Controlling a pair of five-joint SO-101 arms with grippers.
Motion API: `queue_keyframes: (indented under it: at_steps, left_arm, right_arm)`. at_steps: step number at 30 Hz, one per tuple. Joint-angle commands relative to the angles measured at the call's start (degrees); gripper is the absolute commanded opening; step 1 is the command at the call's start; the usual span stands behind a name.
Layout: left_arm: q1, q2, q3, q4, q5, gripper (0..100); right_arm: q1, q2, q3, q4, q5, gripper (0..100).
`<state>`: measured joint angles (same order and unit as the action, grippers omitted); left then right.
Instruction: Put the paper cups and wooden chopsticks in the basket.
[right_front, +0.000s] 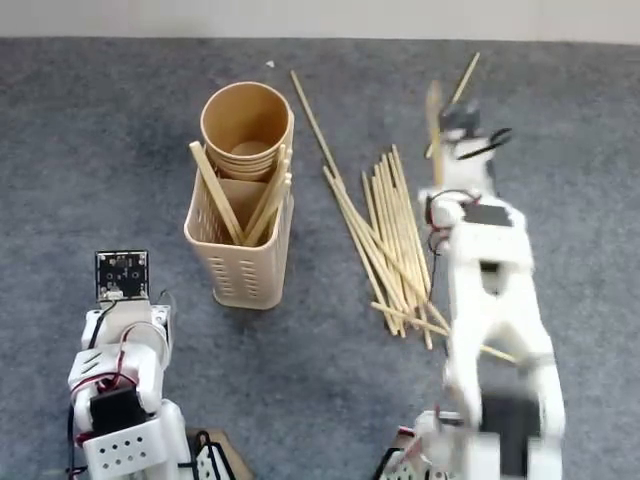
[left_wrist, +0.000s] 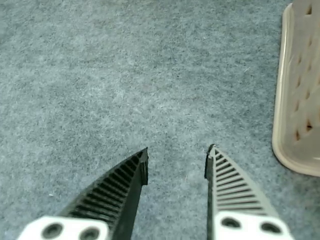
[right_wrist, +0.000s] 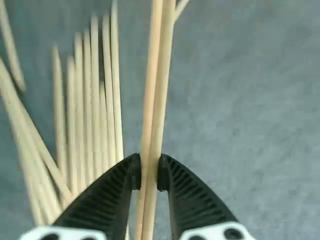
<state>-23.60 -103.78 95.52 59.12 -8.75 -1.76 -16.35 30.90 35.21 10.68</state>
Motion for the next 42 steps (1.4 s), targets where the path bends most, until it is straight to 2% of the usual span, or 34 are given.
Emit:
queue_keyframes:
  at_steps: [1,4,8,15,24,31,36,42]
  left_arm:
    - [0.57,-0.31,-0.4,-1.14,-0.7,21]
    - [0.57,-0.4,-0.4,-1.14,-0.7,21]
    - [0.57,-0.4,-0.4,-1.14,-0.7,21]
    - [0.57,-0.4,-0.31,-1.14,-0.7,21]
    - [0.57,-0.31,-0.04,-2.29,-0.7,21]
    - [0.57,-0.31,0.4,-2.37,-0.7,21]
    - [0.57,-0.31,0.48,-2.73,-0.7,21]
    - [0.57,-0.31,0.48,-2.73,-0.7,21]
  right_arm:
    - [-6.55,-20.97,-0.92,-0.66,-4.75,0.5]
    - [-14.29,-28.44,-0.04,-0.92,-8.18,0.5]
    - [-23.96,-30.37,-0.04,-1.36,-13.98,0.5]
    - [-35.12,-30.37,1.27,-12.09,-14.68,0.5]
    - [-40.92,-30.46,12.79,-30.46,-15.03,0.5]
    - [-41.1,-29.23,14.02,-35.21,-15.12,1.8]
    - [-40.84,-26.95,13.67,-35.38,-17.32,12.8]
    - [-40.22,-26.95,13.67,-35.3,-18.02,12.8]
